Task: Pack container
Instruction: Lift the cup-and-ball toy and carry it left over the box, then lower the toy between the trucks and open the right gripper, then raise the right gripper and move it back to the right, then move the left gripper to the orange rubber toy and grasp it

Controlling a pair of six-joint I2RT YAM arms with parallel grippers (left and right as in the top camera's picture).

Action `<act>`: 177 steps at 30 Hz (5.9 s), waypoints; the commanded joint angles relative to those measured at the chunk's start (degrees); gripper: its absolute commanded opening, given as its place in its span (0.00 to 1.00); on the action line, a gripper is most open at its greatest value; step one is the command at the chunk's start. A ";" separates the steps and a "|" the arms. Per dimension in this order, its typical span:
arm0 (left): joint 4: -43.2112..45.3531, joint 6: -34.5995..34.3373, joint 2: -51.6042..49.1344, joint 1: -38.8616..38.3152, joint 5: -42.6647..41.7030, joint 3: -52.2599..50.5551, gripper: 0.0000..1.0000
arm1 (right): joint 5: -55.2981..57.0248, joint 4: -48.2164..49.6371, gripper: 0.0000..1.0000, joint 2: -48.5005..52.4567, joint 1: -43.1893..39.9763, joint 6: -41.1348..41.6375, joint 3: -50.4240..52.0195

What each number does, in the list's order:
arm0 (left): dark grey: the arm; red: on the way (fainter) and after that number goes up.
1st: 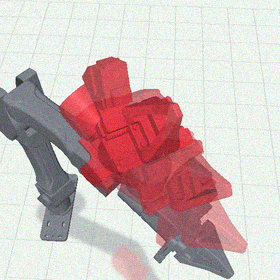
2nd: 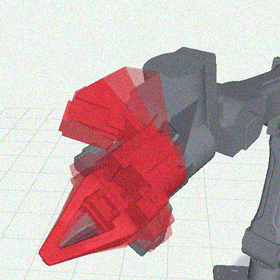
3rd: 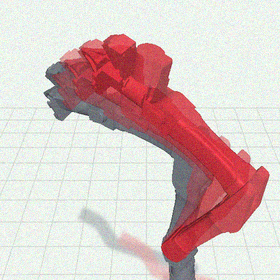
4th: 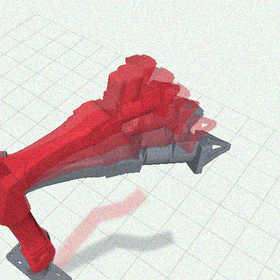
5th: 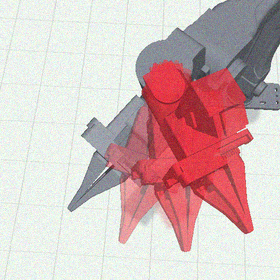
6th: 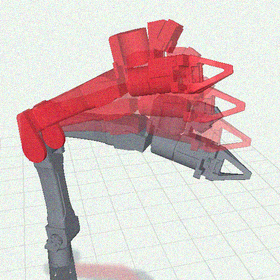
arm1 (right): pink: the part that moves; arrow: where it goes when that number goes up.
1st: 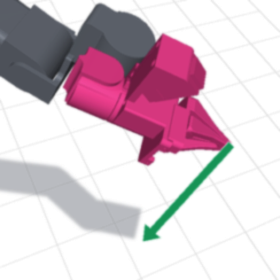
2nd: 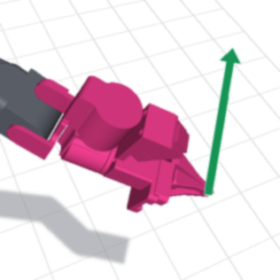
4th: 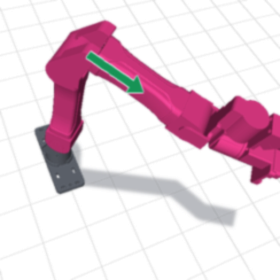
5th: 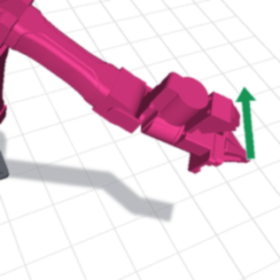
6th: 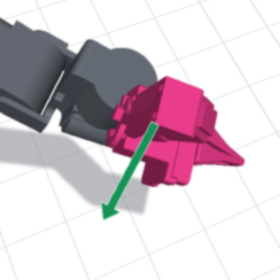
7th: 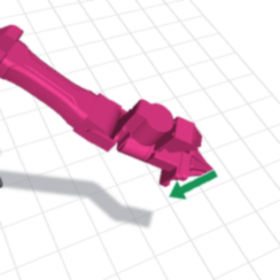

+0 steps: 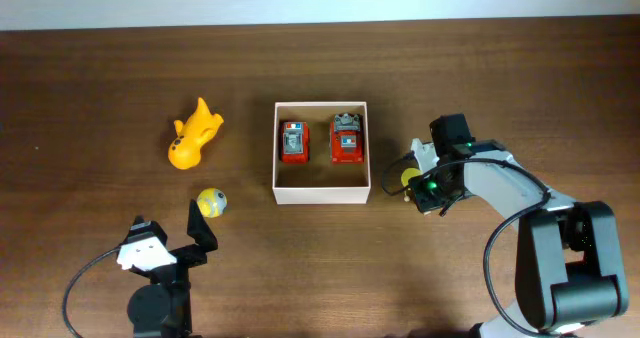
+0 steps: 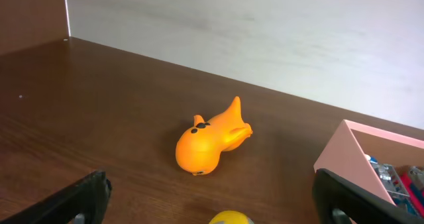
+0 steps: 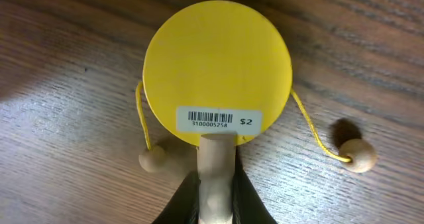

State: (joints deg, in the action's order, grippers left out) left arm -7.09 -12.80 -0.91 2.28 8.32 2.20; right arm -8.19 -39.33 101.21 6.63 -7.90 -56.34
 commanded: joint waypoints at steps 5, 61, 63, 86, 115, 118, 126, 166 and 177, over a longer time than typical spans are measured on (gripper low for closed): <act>0.15 1.14 0.28 0.24 -0.42 -0.35 0.99 | 1.14 0.79 0.10 0.52 -0.28 -0.13 -2.25; 0.15 1.14 0.28 0.24 -0.42 -0.35 0.99 | 4.50 -9.79 0.07 16.65 24.55 22.18 -44.74; 0.15 1.14 0.28 0.24 -0.42 -0.35 0.99 | 4.28 -9.14 0.07 17.51 24.55 22.29 -44.74; 0.15 1.14 0.28 0.24 -0.42 -0.35 0.99 | 3.28 -9.86 0.07 18.49 24.55 24.98 -44.74; 0.15 1.14 0.28 0.24 -0.44 -0.35 0.99 | 3.48 -7.34 0.73 17.99 23.80 21.42 -50.97; 0.15 1.14 0.28 0.24 -0.42 -0.35 0.99 | 8.04 -11.67 0.80 17.51 22.53 21.44 -57.57; 0.15 1.14 0.28 0.24 -0.42 -0.35 0.99 | 32.89 -29.59 0.99 17.38 14.60 21.44 -73.55; 3.13 0.87 0.28 0.24 -2.54 -0.33 0.99 | 24.85 -33.77 0.99 17.55 -17.20 21.90 -72.46; -14.29 9.99 -15.17 0.24 -4.13 25.14 0.99 | 24.85 -33.77 0.99 17.55 -17.20 21.90 -72.46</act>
State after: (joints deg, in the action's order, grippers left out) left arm -17.85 -9.17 -9.13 2.28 3.22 16.05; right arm 16.75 -73.25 119.22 -10.52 13.50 -129.10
